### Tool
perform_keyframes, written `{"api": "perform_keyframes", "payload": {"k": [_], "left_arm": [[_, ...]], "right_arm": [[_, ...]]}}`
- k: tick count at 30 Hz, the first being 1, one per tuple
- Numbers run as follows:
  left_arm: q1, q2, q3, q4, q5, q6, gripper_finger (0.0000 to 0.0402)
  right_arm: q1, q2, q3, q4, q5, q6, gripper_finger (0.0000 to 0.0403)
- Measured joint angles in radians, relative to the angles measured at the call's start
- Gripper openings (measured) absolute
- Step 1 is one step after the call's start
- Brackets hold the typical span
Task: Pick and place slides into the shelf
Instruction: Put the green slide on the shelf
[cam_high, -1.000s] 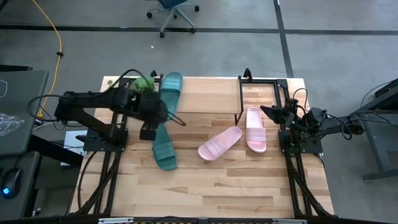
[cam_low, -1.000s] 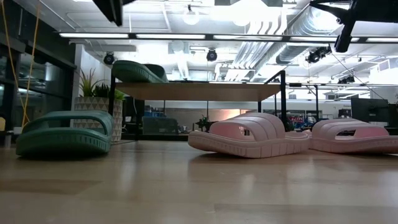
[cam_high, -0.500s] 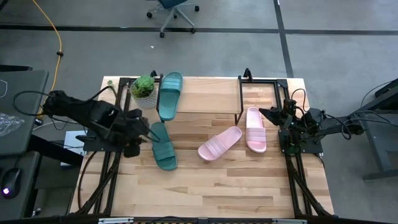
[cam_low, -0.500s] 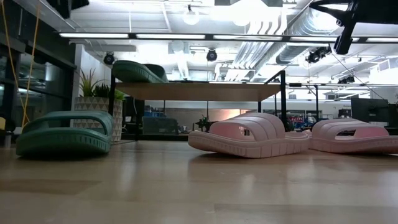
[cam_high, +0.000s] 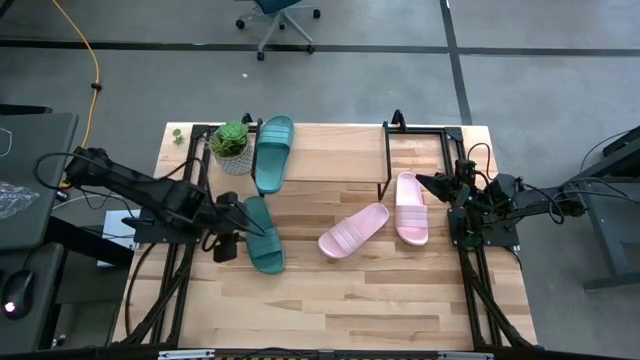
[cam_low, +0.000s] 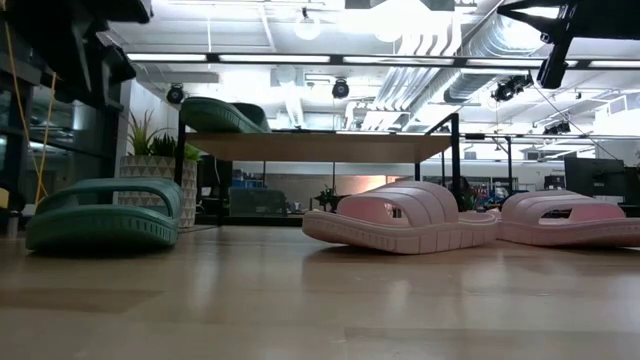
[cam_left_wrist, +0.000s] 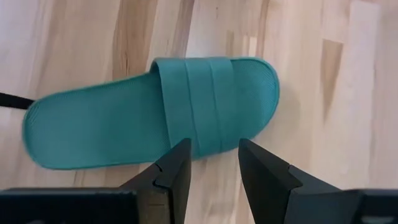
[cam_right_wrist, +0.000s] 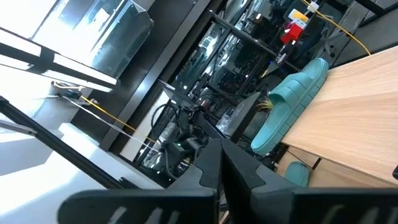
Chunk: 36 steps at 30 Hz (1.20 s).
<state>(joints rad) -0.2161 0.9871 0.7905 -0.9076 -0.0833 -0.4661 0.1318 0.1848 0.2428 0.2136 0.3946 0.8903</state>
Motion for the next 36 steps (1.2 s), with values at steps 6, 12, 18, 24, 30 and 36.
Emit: {"api": "perform_keyframes", "payload": {"k": [6,12,18,24,30,36], "left_arm": [[0.000,0.000,-0.073,0.085,0.007,0.033,0.0122],[0.002,0.000,-0.135,0.138,-0.013,0.033,0.0122],[0.089,0.000,-0.182,0.198,0.022,0.060,0.0122],[0.194,0.000,-0.182,0.233,0.106,0.146,0.0122],[0.235,0.036,-0.182,0.235,0.176,0.208,0.0122],[0.249,0.107,-0.183,0.248,0.222,0.235,0.0122]], "right_arm": [[0.000,0.000,0.000,0.001,0.000,0.003,0.0000],[0.000,0.000,0.000,0.001,0.000,0.003,0.0000],[0.000,0.000,0.000,0.001,0.000,0.003,0.0000],[0.000,0.000,0.000,0.001,0.000,0.010,0.0000],[0.000,0.000,0.000,0.001,0.000,0.005,0.0000],[0.000,0.000,0.000,0.001,0.000,-0.001,0.0000]]}}
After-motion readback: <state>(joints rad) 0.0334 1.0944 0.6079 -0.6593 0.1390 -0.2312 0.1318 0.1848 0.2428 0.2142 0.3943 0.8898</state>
